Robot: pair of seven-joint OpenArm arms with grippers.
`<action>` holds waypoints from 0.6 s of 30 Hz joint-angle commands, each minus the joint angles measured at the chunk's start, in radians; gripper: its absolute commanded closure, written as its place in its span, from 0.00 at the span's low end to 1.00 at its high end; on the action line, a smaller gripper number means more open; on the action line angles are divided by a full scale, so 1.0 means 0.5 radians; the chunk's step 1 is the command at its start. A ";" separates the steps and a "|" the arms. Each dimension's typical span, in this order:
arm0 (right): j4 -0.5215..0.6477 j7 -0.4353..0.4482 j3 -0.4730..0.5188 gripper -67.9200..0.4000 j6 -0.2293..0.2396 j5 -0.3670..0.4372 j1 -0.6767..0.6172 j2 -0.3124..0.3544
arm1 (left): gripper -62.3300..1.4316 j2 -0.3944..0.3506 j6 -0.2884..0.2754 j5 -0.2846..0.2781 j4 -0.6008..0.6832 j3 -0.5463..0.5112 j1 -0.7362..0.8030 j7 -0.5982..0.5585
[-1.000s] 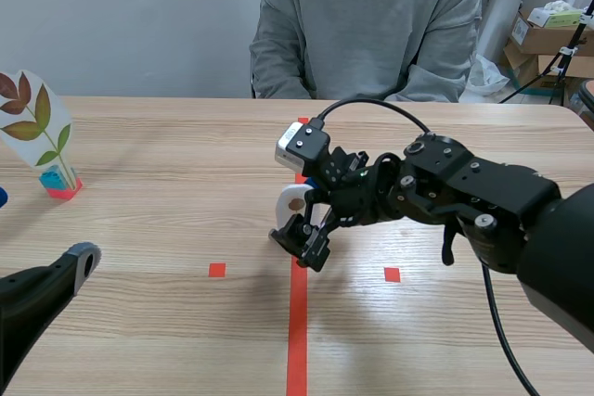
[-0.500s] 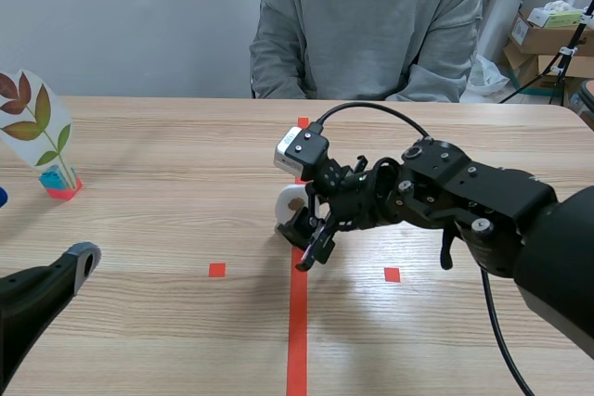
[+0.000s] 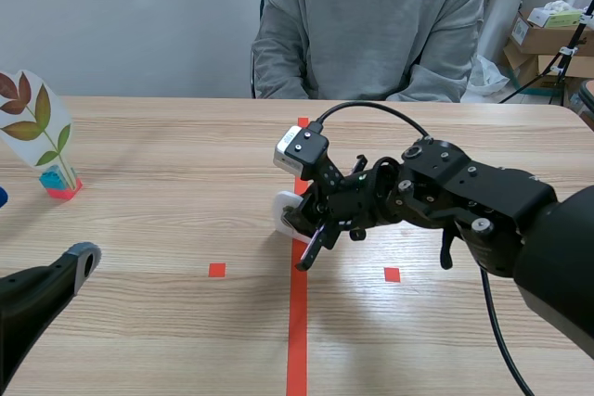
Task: Do the leaf sorting experiment
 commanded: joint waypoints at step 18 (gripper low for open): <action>0.053 -0.141 0.777 0.97 -0.163 0.397 -0.002 0.446 | 0.06 0.014 0.004 -0.027 0.010 0.002 -0.005 -0.029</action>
